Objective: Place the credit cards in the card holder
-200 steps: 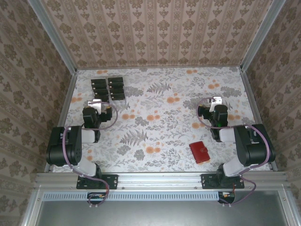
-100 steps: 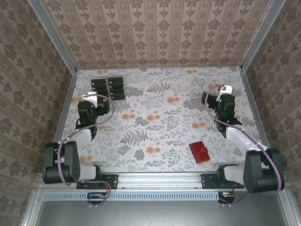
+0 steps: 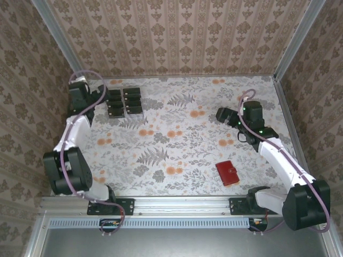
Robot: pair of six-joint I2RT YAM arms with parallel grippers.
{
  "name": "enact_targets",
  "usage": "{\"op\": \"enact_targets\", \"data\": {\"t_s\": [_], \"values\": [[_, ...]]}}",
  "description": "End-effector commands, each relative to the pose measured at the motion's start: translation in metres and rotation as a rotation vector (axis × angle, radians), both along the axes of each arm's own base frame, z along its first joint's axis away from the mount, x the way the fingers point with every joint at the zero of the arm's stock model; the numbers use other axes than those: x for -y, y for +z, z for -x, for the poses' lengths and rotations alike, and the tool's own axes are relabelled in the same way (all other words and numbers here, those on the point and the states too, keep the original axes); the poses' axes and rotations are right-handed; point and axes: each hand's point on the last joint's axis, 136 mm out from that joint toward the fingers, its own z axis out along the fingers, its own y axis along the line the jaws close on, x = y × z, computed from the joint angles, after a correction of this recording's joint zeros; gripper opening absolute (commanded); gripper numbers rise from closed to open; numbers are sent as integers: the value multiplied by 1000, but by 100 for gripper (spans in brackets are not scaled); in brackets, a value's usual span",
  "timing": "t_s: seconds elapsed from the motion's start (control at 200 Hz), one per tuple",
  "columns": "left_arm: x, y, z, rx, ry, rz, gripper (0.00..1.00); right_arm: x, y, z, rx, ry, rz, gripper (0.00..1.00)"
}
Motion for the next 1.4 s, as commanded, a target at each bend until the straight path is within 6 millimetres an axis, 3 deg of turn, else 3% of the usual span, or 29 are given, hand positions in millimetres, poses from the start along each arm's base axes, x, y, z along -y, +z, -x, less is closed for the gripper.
{"op": "enact_targets", "data": {"t_s": [0.0,0.13,0.285,0.44,0.7,1.05,1.39], "values": [[-13,-33,-8,-123,55,182,100,-33,4,17,-45,109,-6,100],[-22,-51,-35,-135,42,282,100,-53,-5,25,-70,154,13,100],[-35,-62,-58,-106,68,309,100,-59,-22,23,-112,161,28,100],[-28,-72,-81,-117,12,376,100,-61,-37,19,-153,164,42,100],[-18,-89,-108,-79,-18,470,100,-61,-43,13,-171,159,64,100],[25,-95,-124,-52,-83,461,100,-61,-54,11,-198,163,81,100],[63,-99,-112,-37,-127,484,100,-58,-60,14,-210,162,96,100]]}}
